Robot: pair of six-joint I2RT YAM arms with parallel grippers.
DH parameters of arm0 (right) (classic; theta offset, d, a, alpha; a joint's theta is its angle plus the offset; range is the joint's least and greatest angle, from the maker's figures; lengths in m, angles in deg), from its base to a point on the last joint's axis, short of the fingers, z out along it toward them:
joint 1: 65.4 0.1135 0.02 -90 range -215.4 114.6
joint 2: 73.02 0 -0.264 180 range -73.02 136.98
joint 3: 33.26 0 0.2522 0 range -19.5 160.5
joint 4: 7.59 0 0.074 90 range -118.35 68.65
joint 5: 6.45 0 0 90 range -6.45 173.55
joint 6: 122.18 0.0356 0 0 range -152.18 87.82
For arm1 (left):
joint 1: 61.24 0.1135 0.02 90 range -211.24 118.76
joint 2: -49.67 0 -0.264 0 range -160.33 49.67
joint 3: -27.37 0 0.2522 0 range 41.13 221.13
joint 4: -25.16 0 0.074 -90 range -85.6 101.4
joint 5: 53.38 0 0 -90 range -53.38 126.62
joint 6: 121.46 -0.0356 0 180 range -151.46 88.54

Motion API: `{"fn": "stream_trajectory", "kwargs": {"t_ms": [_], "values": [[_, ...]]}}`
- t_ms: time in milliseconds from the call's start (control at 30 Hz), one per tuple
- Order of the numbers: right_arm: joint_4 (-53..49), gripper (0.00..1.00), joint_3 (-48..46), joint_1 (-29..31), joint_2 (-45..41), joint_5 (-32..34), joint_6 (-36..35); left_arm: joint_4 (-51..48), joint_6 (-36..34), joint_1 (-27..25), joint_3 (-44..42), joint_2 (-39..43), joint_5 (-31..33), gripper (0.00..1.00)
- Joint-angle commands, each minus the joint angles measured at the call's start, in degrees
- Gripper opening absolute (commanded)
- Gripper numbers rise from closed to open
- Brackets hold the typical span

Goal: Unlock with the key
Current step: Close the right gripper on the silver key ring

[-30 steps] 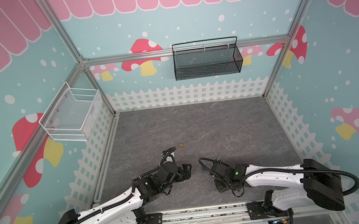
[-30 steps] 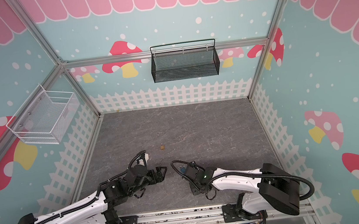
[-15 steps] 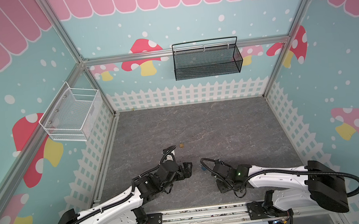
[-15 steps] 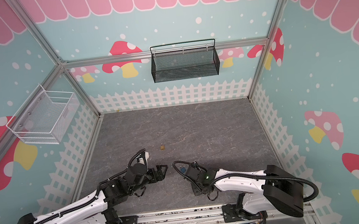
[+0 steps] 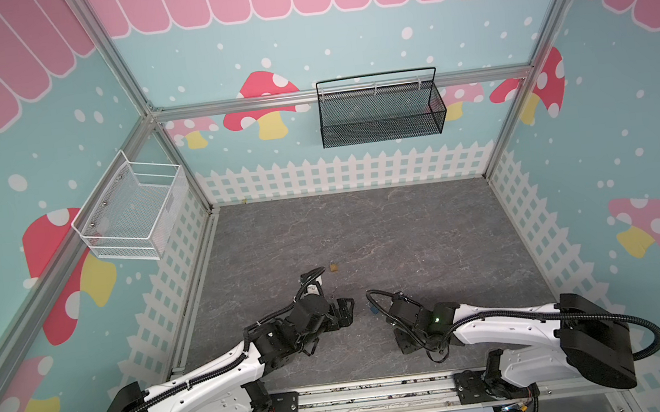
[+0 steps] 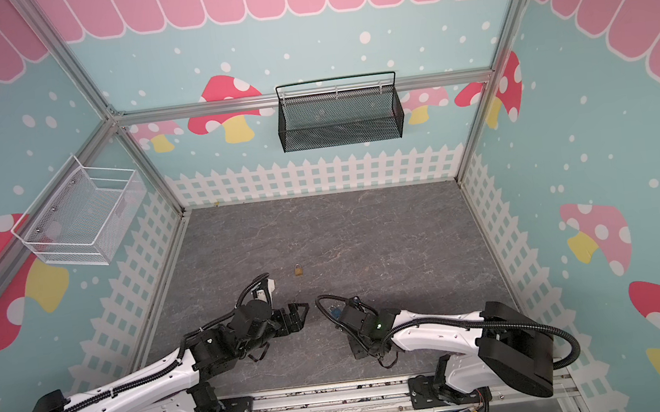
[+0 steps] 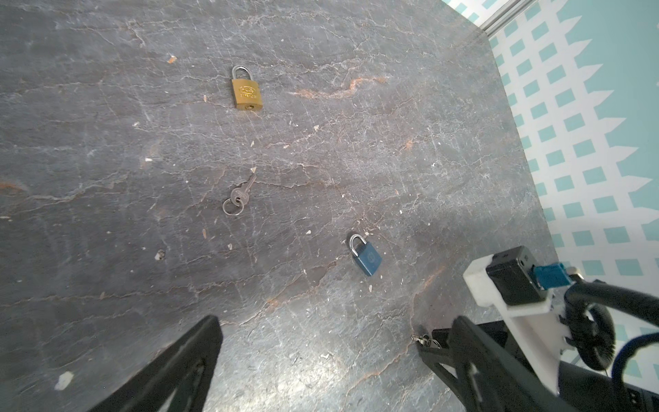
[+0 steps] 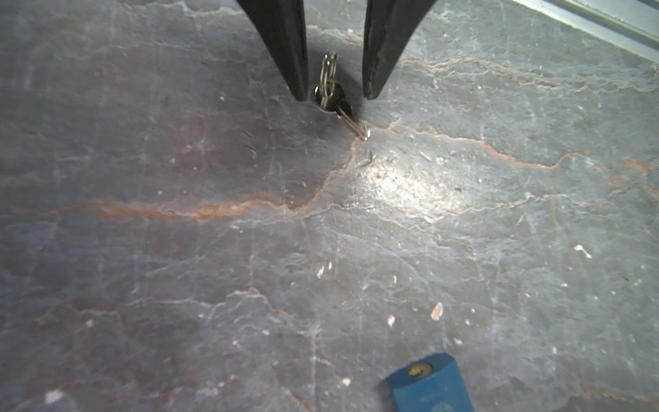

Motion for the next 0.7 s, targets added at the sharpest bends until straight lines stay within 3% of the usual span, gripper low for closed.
{"fn": "stream_trajectory", "kwargs": {"t_ms": [0,667], "values": [[-0.17,0.27,0.28,0.45,0.72,1.27,0.71,0.18,0.54,-0.3,1.36,0.31,0.98,1.0],[0.75,0.05,-1.55,0.34,-0.52,2.36,-0.9,1.23,0.24,-0.29,2.69,-0.37,1.61,1.0]]}}
